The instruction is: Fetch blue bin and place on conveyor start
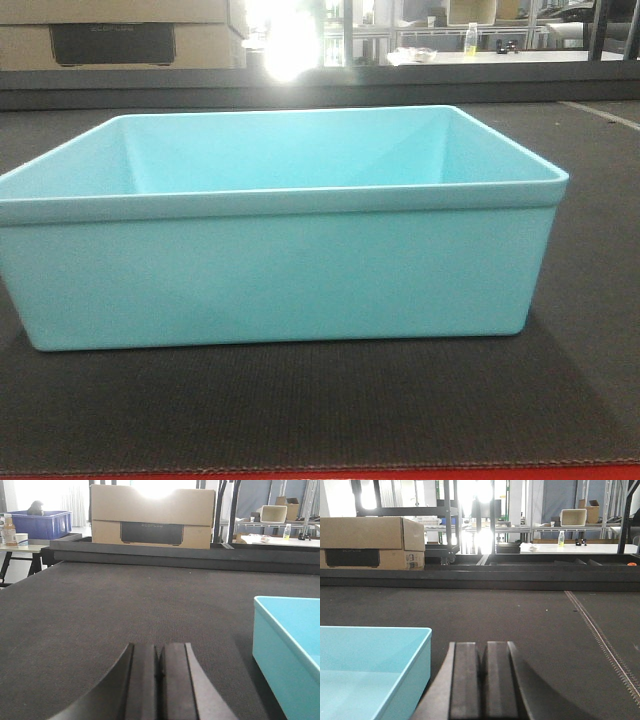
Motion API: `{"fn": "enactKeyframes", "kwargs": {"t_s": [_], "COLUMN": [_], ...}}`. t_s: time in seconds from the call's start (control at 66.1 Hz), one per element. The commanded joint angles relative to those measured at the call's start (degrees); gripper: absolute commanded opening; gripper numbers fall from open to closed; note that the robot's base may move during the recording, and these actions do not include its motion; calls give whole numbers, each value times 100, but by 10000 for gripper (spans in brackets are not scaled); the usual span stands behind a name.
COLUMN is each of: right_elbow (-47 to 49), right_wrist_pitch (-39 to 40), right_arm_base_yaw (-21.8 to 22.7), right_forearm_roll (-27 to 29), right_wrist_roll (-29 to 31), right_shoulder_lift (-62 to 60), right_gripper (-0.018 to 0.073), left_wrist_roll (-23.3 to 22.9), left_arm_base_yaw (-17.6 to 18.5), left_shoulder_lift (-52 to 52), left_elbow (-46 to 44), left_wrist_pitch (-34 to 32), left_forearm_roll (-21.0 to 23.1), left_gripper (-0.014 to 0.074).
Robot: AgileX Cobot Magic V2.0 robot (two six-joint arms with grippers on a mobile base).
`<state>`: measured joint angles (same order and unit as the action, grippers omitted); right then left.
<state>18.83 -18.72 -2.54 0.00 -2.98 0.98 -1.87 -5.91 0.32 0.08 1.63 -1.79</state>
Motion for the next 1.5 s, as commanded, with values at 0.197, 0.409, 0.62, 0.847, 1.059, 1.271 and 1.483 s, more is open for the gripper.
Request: {"fn": "enactKeyframes", "kwargs": {"t_s": [0.197, 0.409, 0.62, 0.847, 1.059, 1.271, 1.483], "right_elbow": [-484, -1643, -1883, -1883, -1883, -1883, -1883], "right_wrist_pitch": [191, 1176, 1701, 1701, 1701, 1701, 1701], "right_arm_base_yaw": [687, 1041, 1045, 1045, 1045, 1045, 1045], "right_forearm_roll": [342, 638, 667, 625, 625, 625, 625], "right_wrist_roll": [659, 746, 746, 746, 746, 746, 746], "right_shoulder_lift": [-26, -98, -98, -98, -98, -98, -98], "right_gripper": [-162, -162, -162, -162, -162, -162, -162], "left_wrist_roll": [20, 20, 20, 20, 20, 20, 20], "left_arm_base_yaw": [-17, -17, -17, -17, -17, -17, -17], "left_shoulder_lift": [-32, -32, -32, -32, -32, -32, -32], "left_elbow": [-8, -8, -8, -8, -8, -8, -8], "left_wrist_pitch": [-91, -91, -91, -91, -91, -91, -91], "left_forearm_roll": [31, 31, 31, 31, 31, 31, 31], "left_gripper": [-111, -111, -111, -111, -111, -111, -111]}}
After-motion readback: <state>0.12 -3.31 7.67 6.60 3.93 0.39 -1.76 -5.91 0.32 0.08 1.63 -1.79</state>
